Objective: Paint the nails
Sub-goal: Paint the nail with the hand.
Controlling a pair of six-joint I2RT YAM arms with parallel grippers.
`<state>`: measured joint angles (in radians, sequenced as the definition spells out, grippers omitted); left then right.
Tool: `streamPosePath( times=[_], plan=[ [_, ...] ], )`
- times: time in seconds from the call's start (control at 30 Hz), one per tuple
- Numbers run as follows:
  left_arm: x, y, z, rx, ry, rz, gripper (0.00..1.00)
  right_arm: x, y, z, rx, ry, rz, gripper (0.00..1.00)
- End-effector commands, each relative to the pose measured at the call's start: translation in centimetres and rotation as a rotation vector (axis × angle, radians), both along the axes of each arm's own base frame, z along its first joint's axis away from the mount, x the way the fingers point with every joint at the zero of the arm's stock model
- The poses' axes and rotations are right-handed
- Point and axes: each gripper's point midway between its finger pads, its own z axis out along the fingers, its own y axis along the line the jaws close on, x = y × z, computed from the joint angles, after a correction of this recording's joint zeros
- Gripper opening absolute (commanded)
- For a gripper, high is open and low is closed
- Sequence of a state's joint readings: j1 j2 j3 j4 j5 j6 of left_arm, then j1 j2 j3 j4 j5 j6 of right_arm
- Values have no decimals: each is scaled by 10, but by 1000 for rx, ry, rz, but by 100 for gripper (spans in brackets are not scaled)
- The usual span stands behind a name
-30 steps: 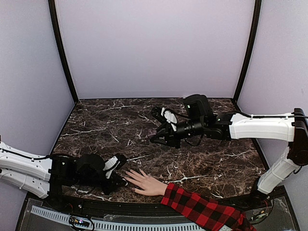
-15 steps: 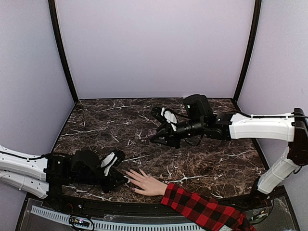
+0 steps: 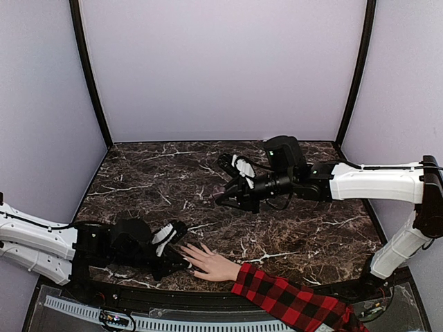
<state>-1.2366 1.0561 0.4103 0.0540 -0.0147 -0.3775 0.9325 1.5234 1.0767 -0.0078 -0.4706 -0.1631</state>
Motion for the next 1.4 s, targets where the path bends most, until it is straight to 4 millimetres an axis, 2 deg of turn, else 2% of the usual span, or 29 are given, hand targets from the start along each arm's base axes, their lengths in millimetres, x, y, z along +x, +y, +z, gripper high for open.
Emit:
streamPosePath(
  times=[0.0, 0.33, 1.0, 1.13, 1.37],
  plan=[
    [2, -4, 4, -18, -5, -8, 0, 6, 1, 5, 20, -23, -8, 0],
    [2, 0, -5, 26, 8, 5, 0, 6, 2, 7, 22, -25, -9, 0],
    [9, 28, -12, 114, -9, 87, 0, 7, 2, 8, 23, -29, -13, 0],
    [15, 35, -2, 127, -42, 109, 0, 7, 1, 9, 25, -30, -12, 0],
    [19, 27, 26, 54, -85, 94, 0, 7, 1, 12, 32, -35, -15, 0]
  ],
)
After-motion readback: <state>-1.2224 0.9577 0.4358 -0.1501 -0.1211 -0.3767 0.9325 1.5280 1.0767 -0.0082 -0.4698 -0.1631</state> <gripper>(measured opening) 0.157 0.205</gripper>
